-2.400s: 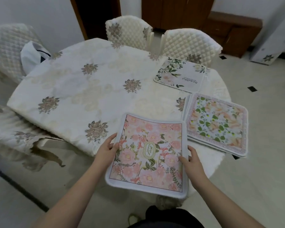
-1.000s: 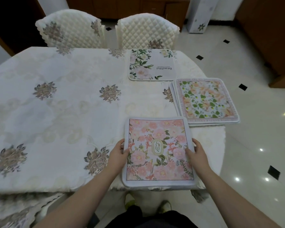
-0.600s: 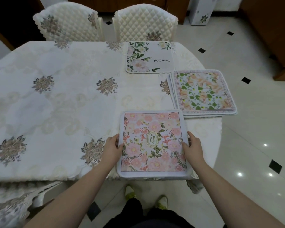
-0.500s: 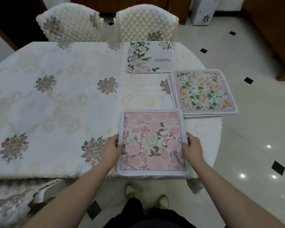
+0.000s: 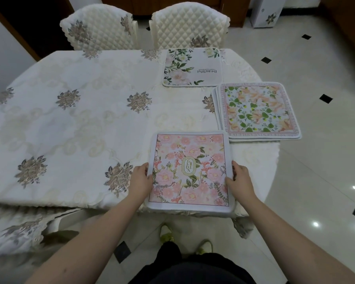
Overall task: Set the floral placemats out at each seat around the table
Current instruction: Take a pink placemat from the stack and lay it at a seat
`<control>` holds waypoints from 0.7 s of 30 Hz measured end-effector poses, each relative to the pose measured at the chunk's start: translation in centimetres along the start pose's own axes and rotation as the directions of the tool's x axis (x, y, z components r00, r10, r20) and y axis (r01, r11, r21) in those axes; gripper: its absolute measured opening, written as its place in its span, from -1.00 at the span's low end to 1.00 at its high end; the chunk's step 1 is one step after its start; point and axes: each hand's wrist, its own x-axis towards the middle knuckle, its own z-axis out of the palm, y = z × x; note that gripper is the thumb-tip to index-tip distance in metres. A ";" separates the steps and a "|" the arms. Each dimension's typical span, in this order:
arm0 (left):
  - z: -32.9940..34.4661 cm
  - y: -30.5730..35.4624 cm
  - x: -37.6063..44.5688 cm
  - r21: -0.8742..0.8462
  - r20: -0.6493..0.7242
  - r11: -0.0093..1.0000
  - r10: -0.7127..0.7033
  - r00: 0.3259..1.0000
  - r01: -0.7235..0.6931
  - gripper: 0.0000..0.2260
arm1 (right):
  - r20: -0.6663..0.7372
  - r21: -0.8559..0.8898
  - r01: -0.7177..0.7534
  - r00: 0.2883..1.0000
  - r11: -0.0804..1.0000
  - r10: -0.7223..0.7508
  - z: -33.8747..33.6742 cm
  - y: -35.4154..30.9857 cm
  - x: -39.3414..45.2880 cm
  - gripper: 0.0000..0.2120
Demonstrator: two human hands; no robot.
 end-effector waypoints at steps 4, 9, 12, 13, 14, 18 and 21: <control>0.2 -0.1 -0.9 0.137 -0.068 0.991 0.009 0.998 0.001 -0.56 | -0.076 -0.151 0.008 0.997 0.989 -0.019 0.3 0.0 -0.3 -0.37; -0.1 0.1 -1.4 0.243 -0.146 0.966 0.122 0.982 -0.084 -0.57 | -0.103 -0.194 0.117 0.985 0.974 -0.139 1.0 -0.6 0.1 -0.48; 0.2 0.6 -1.1 0.245 -0.152 0.943 0.268 0.951 -0.227 -0.60 | -0.091 -0.197 0.182 0.975 0.963 -0.203 1.8 -1.4 0.4 -0.51; 0.3 0.8 -0.8 0.229 -0.147 0.937 0.302 0.942 -0.265 -0.60 | -0.088 -0.208 0.206 0.970 0.956 -0.228 2.2 -1.8 0.7 -0.51; 0.5 1.0 -0.4 0.214 -0.134 0.930 0.331 0.934 -0.299 -0.59 | -0.079 -0.215 0.232 0.964 0.949 -0.254 2.7 -2.4 0.9 -0.52; 1.5 2.3 2.0 0.197 -0.012 0.900 0.399 0.917 -0.389 -0.53 | 0.003 -0.219 0.311 0.948 0.925 -0.318 5.1 -5.2 2.6 -0.52; 2.1 3.9 4.5 0.182 0.077 0.862 0.466 0.881 -0.472 -0.53 | 0.018 -0.210 0.300 0.953 0.931 -0.303 7.0 -7.8 4.2 -0.50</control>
